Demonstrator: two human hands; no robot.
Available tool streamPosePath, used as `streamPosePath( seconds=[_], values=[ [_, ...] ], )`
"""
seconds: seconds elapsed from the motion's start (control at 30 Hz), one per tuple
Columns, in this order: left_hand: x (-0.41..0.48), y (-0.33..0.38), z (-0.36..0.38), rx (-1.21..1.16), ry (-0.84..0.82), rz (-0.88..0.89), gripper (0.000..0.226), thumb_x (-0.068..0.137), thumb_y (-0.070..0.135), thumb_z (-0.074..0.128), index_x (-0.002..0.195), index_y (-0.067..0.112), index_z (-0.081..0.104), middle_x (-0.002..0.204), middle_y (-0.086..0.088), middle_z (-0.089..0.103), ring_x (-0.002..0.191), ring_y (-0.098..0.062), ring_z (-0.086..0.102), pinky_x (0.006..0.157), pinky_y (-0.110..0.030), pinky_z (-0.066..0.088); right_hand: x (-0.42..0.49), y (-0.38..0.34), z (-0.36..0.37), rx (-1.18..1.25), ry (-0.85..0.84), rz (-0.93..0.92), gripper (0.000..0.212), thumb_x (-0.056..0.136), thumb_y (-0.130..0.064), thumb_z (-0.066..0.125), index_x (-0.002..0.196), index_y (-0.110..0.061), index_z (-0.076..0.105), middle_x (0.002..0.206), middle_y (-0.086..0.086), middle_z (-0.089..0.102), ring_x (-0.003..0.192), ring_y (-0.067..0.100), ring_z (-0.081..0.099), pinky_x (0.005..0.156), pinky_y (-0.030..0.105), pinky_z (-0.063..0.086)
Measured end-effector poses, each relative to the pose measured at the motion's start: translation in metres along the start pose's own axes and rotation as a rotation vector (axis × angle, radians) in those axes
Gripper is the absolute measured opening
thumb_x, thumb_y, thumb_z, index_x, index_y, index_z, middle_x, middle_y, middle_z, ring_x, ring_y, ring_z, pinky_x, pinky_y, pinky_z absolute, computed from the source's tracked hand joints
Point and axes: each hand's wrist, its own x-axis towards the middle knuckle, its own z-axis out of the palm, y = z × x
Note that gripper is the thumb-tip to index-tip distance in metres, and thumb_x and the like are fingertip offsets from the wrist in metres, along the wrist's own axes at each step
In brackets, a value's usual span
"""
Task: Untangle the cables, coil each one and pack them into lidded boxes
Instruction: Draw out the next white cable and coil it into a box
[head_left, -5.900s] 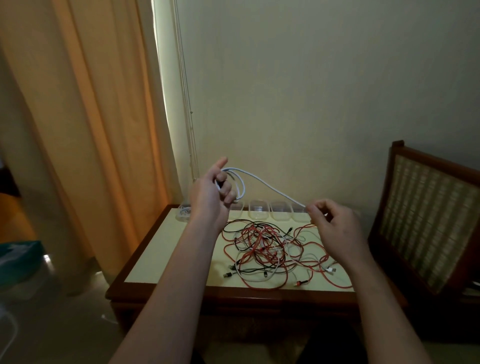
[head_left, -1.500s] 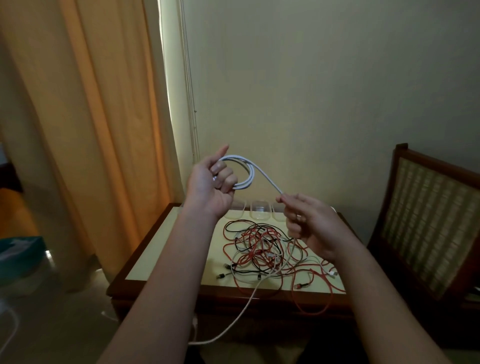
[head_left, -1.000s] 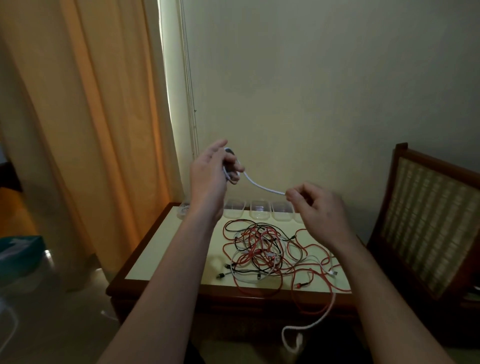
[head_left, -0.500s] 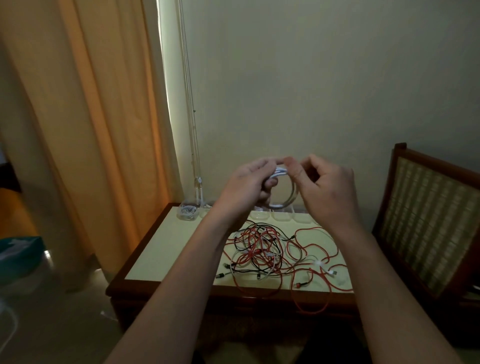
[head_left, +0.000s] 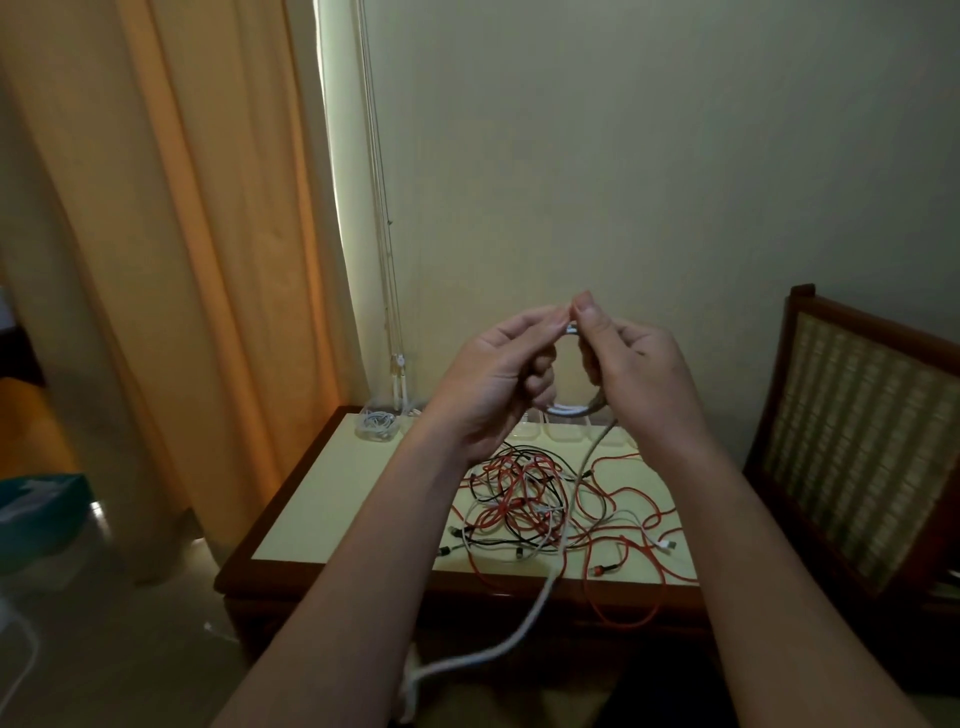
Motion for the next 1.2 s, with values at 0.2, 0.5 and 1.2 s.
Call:
streamPosePath(
  seconds=[0.2, 0.5, 1.2],
  values=[
    [-0.001, -0.004, 0.006, 0.13, 0.0, 0.039, 0.033, 0.103, 0.023, 0.051, 0.126, 0.002, 0.061, 0.06, 0.004, 0.04, 0.048, -0.01, 0.041, 0.052, -0.023, 0.037, 0.0, 0.001, 0.003, -0.086, 0.049, -0.009, 0.054, 0.104, -0.054, 0.04, 0.06, -0.036, 0.064, 0.057, -0.001, 0.039, 0.051, 0.009, 0.035, 0.051, 0.031, 0.025],
    [0.004, -0.013, 0.015, 0.081, 0.062, 0.092, 0.016, 0.101, 0.014, 0.056, 0.107, 0.004, 0.065, 0.056, 0.003, 0.027, 0.041, -0.006, 0.02, 0.038, -0.018, 0.021, 0.002, 0.006, 0.004, -0.085, 0.038, 0.008, 0.057, 0.103, -0.057, 0.04, 0.06, -0.02, 0.046, 0.055, -0.002, 0.038, 0.048, 0.009, 0.032, 0.049, 0.029, 0.024],
    [0.01, 0.019, -0.045, -0.652, 0.412, 0.068, 0.022, 0.102, 0.015, 0.045, 0.107, 0.008, 0.065, 0.05, 0.007, 0.025, 0.036, -0.006, 0.018, 0.033, -0.018, 0.017, 0.0, 0.073, -0.035, -0.158, -0.058, 0.187, 0.02, 0.096, -0.035, 0.064, 0.095, -0.016, 0.067, 0.088, 0.01, 0.068, 0.071, 0.008, 0.055, 0.067, 0.03, 0.045]
  ],
)
